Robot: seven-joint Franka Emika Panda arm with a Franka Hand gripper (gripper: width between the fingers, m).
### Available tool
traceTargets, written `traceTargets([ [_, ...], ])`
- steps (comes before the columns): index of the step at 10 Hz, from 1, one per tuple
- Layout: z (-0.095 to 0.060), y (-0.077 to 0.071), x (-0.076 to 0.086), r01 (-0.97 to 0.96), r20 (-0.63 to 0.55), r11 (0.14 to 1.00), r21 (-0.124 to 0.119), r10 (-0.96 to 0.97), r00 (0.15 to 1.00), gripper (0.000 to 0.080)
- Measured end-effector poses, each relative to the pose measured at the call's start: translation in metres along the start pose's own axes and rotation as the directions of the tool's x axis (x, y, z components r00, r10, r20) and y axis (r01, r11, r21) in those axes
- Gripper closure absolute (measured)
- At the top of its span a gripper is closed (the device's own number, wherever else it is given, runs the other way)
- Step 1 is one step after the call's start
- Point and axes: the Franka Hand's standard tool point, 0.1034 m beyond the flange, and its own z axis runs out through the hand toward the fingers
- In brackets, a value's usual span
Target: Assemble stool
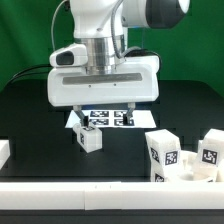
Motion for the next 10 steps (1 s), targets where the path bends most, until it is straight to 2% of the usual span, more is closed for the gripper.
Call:
traceTargets([
  [2, 0.000, 0.004, 0.000, 0.126, 0.007, 0.992, -0.013, -0.126, 0.992, 0.0151],
  [3, 0.000, 0.004, 0.002, 0.187, 0.020, 0.982, -0.028, -0.187, 0.982, 0.0151],
  [5, -0.004, -0.002, 0.021, 0.375, 0.063, 0.922, -0.097, -0.370, 0.927, 0.0151],
  [6, 0.000, -0.008, 0.020, 0.412, 0.082, 0.904, -0.114, -0.405, 0.911, 0.0151],
  [7, -0.001, -0.004, 0.020, 0.492, 0.093, 0.864, -0.106, -0.484, 0.870, 0.0151],
  [9, 0.002, -0.003, 0.018, 0.467, 0.122, 0.879, -0.096, -0.456, 0.882, 0.0151],
  [10, 0.004, 0.006, 0.020, 0.455, 0.154, 0.885, -0.097, -0.438, 0.886, 0.0151],
])
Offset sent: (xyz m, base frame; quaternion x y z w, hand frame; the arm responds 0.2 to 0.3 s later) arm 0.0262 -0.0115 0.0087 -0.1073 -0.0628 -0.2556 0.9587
